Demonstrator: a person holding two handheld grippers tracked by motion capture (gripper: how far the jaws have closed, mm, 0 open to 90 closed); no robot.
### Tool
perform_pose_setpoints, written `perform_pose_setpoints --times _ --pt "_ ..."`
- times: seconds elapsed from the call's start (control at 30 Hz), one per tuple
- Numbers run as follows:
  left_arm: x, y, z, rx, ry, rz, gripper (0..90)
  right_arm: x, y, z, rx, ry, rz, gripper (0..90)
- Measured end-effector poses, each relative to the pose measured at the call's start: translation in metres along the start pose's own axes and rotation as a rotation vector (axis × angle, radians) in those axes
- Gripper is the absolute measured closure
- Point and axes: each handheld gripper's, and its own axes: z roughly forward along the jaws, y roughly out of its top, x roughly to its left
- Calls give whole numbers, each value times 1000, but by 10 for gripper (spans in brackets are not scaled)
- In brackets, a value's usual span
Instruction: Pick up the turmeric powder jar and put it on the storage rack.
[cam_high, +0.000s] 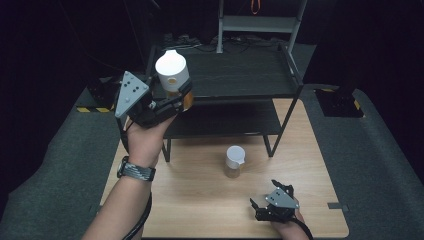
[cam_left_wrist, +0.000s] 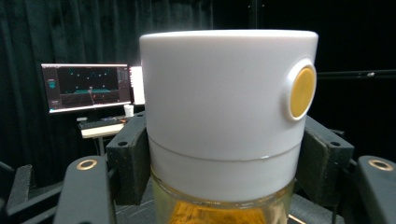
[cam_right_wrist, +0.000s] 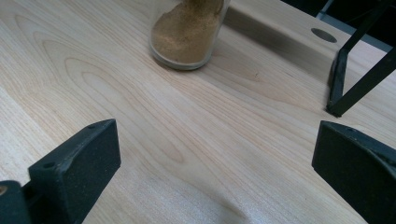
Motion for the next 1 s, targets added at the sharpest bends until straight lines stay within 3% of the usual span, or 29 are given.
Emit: perform_pose_setpoints --times 0.13,0.47,0.7,1.0 --pt "1 0 10 1 5 8 306 0 0 0 0 0 -1 4" --pt "7 -1 37 -8 15 -18 306 0 -1 0 -3 1 1 4" --pt "5 0 54 20 28 3 306 0 -1 -1 -5 3 -5 4" --pt "0 2 71 50 59 -5 306 -1 -2 -1 -7 4 -2 4"
